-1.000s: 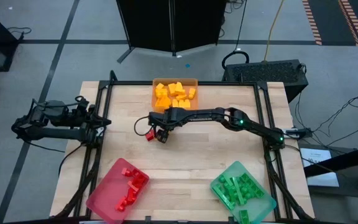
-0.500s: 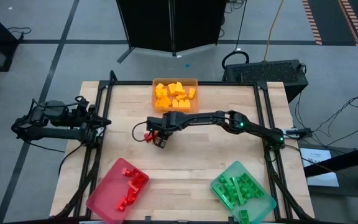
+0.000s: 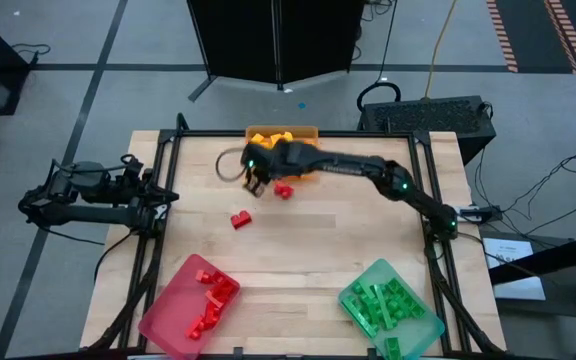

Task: Sort blocks
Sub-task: Put the yellow 1 stud game piece into the orange bin

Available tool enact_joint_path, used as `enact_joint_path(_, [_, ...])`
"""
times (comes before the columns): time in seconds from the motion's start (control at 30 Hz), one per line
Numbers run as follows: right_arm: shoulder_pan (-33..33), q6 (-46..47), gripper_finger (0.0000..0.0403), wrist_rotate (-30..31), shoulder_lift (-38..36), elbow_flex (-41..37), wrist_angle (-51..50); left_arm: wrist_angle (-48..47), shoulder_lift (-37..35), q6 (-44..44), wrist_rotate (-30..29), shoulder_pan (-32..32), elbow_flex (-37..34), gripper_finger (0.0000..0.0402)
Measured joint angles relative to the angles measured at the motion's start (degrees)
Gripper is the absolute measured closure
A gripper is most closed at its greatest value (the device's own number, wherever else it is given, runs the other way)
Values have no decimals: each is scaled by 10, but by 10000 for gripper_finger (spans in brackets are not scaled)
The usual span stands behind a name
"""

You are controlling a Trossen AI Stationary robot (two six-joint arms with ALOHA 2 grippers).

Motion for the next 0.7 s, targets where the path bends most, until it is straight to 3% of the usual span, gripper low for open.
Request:
enact_joint_path(0.3, [-96, 63, 314, -7, 7, -1, -28, 0, 0, -2, -1, 0, 0, 398])
enact_joint_path(0.5, [-137, 93, 312, -51, 7, -1, -58, 0, 0, -2, -5, 0, 0, 398])
enact_joint_path(0.57, [-143, 93, 277, -61, 7, -1, -70, 0, 0, -2, -5, 0, 0, 398])
enact_joint_path(0.7, [-147, 97, 168, -65, 9, -1, -80, 0, 0, -2, -5, 0, 0, 398])
